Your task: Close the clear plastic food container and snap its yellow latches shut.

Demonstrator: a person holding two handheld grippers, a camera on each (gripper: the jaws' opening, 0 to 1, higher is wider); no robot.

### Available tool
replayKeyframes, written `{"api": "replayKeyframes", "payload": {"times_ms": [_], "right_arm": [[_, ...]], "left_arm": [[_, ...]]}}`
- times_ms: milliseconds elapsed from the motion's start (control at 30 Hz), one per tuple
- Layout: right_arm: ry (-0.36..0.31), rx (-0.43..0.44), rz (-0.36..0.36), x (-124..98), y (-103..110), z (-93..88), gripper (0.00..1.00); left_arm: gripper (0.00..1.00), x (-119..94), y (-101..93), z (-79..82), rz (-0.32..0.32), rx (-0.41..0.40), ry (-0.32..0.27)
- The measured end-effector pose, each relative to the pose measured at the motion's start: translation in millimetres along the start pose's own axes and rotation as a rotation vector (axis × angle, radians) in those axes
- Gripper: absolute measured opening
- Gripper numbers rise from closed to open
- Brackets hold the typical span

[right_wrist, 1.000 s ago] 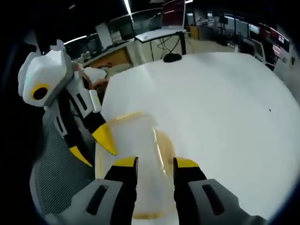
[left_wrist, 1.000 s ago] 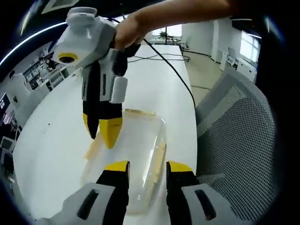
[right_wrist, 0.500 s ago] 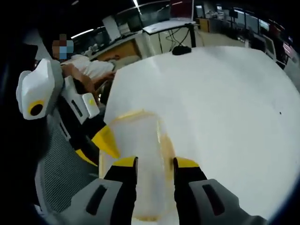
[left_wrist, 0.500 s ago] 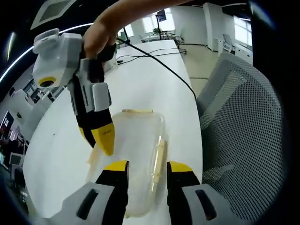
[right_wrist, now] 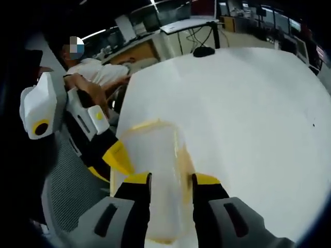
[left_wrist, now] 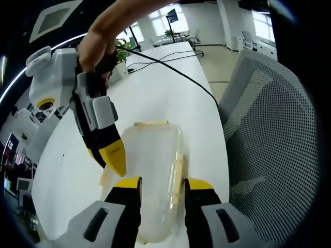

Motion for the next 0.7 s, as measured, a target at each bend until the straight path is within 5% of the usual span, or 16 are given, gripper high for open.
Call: {"api": "replayKeyframes", "payload": {"times_ms": [467, 567, 633, 700], "right_arm": [[0.037, -0.043, 0.044, 5.7, 2.6, 1.3, 0.29], [0.031, -0.015, 0.027, 5.8, 2.7, -0.2, 0.27], [0.012, 0.062, 0.026, 8.4, 2.2, 0.4, 0.25], [0.011, 0.031, 0.028, 6.8, 1.9, 0.1, 0.24]], "left_arm": [[0.25, 3.3, 0.3, -0.6, 0.009, 0.051, -0.005], [0.22, 1.6, 0.8, -7.5, 0.042, 0.019, 0.041], [0.22, 3.6, 4.7, -3.3, 0.022, 0.033, 0.008], [0.22, 3.2, 3.2, -1.6, 0.026, 0.041, 0.011]]}}
Point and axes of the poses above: the point that each gripper's makers call its tool centre point, and the gripper's own axes: x roughly forward along the fingers, y roughly to its left, z roughly out of its top, the point moved 4 cm from there along -x, roughly backward along the fingers, and after that the axes turned 6 degrees about -y, right-handed, at the moved point
